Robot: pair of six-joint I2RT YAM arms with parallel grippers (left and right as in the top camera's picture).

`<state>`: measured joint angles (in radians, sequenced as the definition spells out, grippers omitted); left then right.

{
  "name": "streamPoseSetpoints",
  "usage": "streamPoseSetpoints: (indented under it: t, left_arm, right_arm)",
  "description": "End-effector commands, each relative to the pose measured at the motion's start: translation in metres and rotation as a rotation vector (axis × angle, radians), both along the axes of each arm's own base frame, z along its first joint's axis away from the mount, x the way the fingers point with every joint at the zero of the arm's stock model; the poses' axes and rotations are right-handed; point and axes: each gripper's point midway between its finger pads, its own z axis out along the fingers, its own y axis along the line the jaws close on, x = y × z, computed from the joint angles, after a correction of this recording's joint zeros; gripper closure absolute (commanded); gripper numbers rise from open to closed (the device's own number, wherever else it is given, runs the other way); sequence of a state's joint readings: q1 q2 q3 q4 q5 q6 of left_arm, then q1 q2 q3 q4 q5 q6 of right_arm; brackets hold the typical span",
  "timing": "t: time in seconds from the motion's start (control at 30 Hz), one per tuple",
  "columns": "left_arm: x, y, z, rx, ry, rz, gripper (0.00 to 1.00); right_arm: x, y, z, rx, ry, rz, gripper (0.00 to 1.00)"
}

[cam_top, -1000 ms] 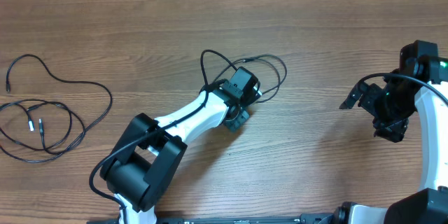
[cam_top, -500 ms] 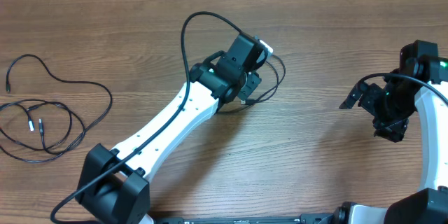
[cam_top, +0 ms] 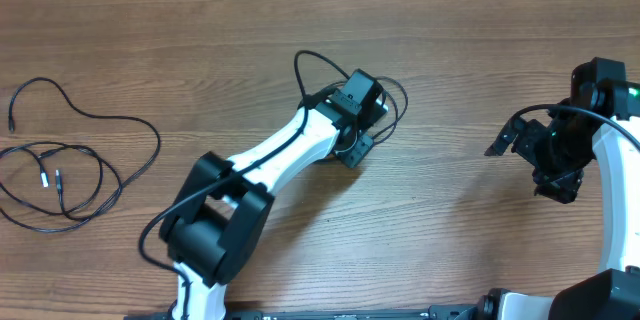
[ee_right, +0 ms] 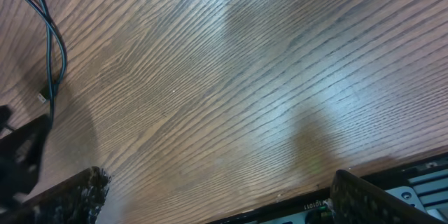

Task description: Untangle cables

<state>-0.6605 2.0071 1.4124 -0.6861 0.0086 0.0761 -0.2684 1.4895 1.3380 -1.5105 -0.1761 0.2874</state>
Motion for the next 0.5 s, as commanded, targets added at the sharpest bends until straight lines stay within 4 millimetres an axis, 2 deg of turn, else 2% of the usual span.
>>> streamPoseSetpoints:
  t: [0.0, 0.3, 0.47]
  left_arm:
    - [-0.008, 0.002, -0.024, 0.025, 0.061, 0.003, 0.45]
    - [-0.018, 0.009, -0.031, 0.041, 0.121, 0.093, 0.47]
    - [-0.023, 0.001, -0.030, -0.003, 0.156, 0.100, 0.53]
  right_arm:
    - [-0.001, -0.001, 0.001, -0.004, -0.005, 0.003, 0.00]
    - [-0.001, -0.001, 0.001, -0.004, -0.005, 0.002, 0.00]
    - [-0.001, -0.001, 0.001, -0.004, -0.005, 0.002, 0.00]
